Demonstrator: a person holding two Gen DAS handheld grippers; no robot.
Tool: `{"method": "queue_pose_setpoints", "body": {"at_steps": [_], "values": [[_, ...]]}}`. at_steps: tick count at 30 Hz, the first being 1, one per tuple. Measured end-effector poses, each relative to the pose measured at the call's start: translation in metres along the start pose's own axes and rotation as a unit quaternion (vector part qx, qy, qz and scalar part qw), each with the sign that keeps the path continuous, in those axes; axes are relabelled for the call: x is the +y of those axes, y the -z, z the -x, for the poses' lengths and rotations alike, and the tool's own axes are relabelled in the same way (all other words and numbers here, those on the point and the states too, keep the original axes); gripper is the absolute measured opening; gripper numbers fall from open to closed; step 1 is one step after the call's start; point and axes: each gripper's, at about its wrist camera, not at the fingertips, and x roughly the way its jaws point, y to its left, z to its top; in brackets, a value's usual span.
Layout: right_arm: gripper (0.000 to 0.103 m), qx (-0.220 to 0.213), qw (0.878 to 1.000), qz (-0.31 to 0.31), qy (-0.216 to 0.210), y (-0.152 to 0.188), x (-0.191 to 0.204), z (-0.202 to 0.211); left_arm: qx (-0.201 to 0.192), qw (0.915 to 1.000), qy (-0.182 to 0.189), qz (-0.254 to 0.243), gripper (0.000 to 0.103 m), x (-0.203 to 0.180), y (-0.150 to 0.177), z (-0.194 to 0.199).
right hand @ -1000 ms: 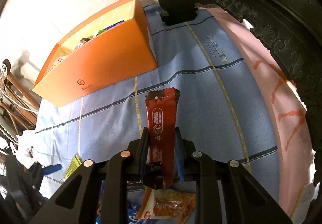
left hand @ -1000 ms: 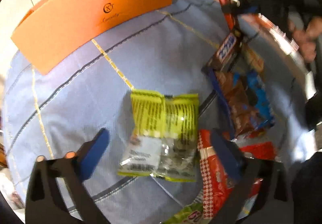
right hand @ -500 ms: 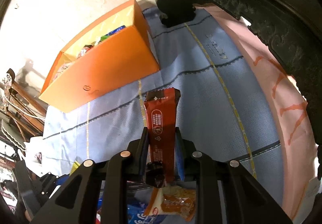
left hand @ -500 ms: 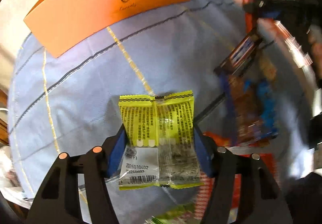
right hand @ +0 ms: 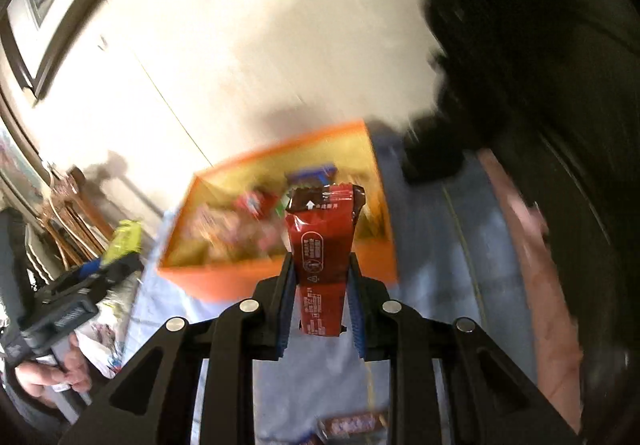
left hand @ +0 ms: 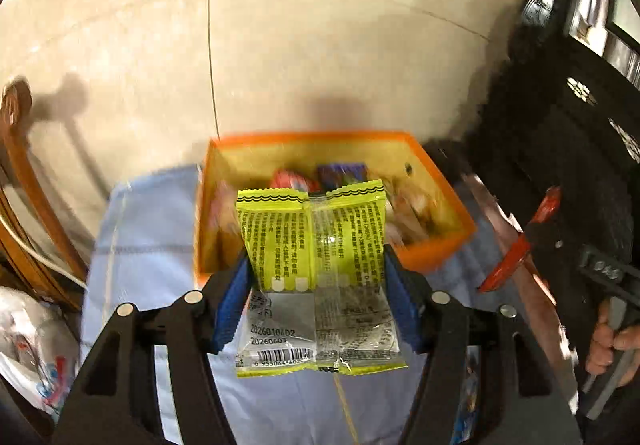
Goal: Organize snacks
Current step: 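Drop the yellow bag into the box with the left tool while the right tool drops the red bar, then grasp the blue cookie bag with the left tool while the right tool grasps the orange rice-cake packet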
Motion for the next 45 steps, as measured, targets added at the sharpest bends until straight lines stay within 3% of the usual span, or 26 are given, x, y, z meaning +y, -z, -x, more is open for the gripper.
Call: {"method": "queue_pose_setpoints", "body": {"at_steps": [8, 9, 10, 11, 12, 14, 18, 22, 23, 28, 31, 33, 39, 43, 45], "values": [[0.024, -0.010, 1.000, 0.014, 0.019, -0.098, 0.025, -0.035, 0.001, 0.9972, -0.058, -0.048, 0.061, 0.011, -0.069, -0.037], [0.029, -0.002, 1.000, 0.010, 0.015, -0.109, 0.027, -0.041, 0.002, 0.9971, -0.061, -0.045, 0.061, 0.015, -0.076, -0.042], [0.059, 0.005, 1.000, 0.008, 0.011, -0.115, 0.028, -0.045, -0.001, 0.9975, -0.060, -0.038, 0.064, 0.020, -0.084, -0.045], [0.084, 0.009, 1.000, 0.003, 0.013, -0.124, 0.030, -0.049, -0.008, 0.9974, -0.065, -0.030, 0.083, 0.023, -0.089, -0.044], [0.099, -0.005, 1.000, -0.003, 0.028, -0.131, 0.031, -0.048, -0.022, 0.9957, -0.087, -0.023, 0.099, 0.026, -0.095, -0.043], [0.099, -0.022, 0.998, 0.008, 0.058, -0.138, 0.035, -0.044, -0.051, 0.9882, -0.142, -0.027, 0.099, 0.028, -0.103, -0.037], [0.099, -0.019, 0.998, 0.016, 0.063, -0.131, 0.031, -0.031, -0.041, 0.9893, -0.137, -0.028, 0.099, 0.027, -0.097, -0.024], [0.099, -0.014, 0.996, 0.041, 0.084, -0.092, 0.022, -0.005, -0.038, 0.9922, -0.117, -0.021, 0.099, 0.027, -0.065, 0.004], [0.099, -0.011, 0.994, 0.054, 0.098, -0.067, 0.016, 0.005, -0.034, 0.9934, -0.107, -0.025, 0.099, 0.024, -0.046, 0.014], [0.099, 0.082, 0.983, 0.104, 0.131, 0.076, -0.022, 0.001, 0.017, 0.9950, -0.054, -0.083, 0.099, 0.003, 0.095, 0.045], [0.099, 0.125, 0.979, 0.080, 0.139, 0.153, -0.056, -0.013, 0.059, 0.9936, -0.005, -0.096, 0.099, -0.015, 0.161, 0.049], [0.099, 0.145, 0.977, 0.053, 0.148, 0.186, -0.073, -0.021, 0.082, 0.9894, 0.023, -0.118, 0.099, -0.041, 0.195, 0.043], [0.099, 0.131, 0.985, 0.040, 0.102, 0.216, -0.089, -0.032, 0.105, 0.9698, 0.120, -0.185, 0.099, -0.132, 0.230, 0.004], [0.099, 0.136, 0.986, 0.062, 0.075, 0.217, -0.082, -0.049, 0.144, 0.9649, 0.090, -0.200, 0.099, -0.156, 0.237, -0.037], [0.098, 0.123, 0.985, 0.082, 0.085, 0.219, -0.077, -0.055, 0.164, 0.9645, 0.094, -0.185, 0.099, -0.155, 0.236, -0.049]]}}
